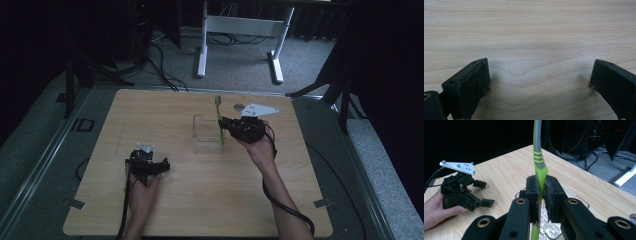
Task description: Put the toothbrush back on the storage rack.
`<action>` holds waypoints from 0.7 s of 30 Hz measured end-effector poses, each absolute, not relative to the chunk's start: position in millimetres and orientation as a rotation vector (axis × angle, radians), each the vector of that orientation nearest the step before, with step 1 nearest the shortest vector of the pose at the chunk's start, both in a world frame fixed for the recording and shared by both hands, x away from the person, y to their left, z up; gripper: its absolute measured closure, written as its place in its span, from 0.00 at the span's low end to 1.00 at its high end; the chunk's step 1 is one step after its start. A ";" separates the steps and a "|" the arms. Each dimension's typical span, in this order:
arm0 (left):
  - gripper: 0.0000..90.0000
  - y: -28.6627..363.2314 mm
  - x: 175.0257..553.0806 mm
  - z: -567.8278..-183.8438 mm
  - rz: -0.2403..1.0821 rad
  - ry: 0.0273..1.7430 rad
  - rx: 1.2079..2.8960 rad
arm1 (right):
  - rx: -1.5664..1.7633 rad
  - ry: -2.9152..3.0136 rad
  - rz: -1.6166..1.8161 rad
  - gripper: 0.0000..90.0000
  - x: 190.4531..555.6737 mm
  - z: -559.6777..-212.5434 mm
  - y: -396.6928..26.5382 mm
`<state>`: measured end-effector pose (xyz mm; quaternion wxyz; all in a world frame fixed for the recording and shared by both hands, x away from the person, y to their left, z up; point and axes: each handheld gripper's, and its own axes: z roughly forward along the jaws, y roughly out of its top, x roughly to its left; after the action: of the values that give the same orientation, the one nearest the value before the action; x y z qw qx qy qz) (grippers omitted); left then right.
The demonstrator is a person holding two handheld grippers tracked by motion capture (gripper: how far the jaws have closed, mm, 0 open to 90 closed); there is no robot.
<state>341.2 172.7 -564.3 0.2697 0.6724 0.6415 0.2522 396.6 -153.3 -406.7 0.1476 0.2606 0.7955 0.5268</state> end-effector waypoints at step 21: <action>0.03 172.7 341.2 -564.3 0.680 1.729 1.812 | 0.810 2.249 1.539 0.91 403.2 -410.5 -152.4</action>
<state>341.2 172.7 -564.3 0.2697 0.6722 0.6416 0.2525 403.2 -152.4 -410.5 0.1487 0.2818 0.7823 0.5353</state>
